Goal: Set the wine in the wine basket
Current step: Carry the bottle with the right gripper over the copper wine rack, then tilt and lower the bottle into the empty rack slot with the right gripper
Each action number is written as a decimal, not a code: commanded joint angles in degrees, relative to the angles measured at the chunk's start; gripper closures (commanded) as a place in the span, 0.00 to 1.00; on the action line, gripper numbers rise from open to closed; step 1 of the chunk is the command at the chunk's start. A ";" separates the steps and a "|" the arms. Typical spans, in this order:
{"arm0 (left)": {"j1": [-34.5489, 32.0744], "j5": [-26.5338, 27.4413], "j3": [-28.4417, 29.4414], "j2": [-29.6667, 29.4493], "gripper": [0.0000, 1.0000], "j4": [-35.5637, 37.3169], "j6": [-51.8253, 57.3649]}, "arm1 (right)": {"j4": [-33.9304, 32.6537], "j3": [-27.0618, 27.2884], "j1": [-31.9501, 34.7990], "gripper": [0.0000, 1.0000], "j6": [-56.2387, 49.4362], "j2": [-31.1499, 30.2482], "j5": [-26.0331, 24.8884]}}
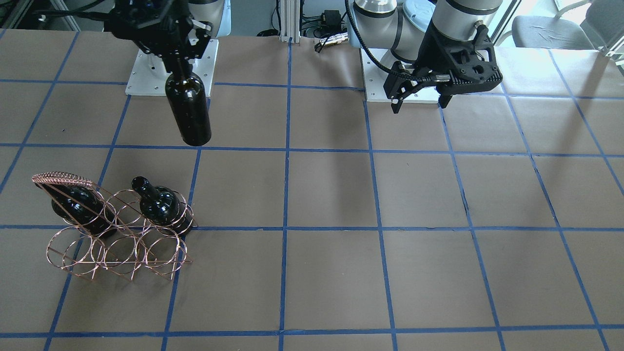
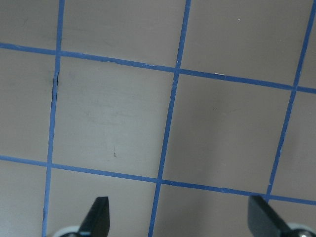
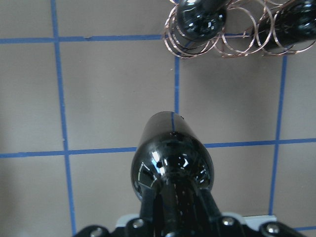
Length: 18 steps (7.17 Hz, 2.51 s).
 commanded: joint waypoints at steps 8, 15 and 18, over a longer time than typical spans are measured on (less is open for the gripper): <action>-2.10 -0.44 3.42 -4.08 0.00 1.48 -0.44 | -3.53 -9.12 -16.91 1.00 -21.64 10.86 2.23; -0.51 -0.62 4.65 -4.52 0.00 2.62 1.68 | -6.00 -8.59 -16.56 1.00 -22.10 13.67 2.32; -0.42 -1.41 4.74 -4.61 0.00 2.62 2.47 | -7.05 -8.42 -16.12 1.00 -22.53 14.29 2.24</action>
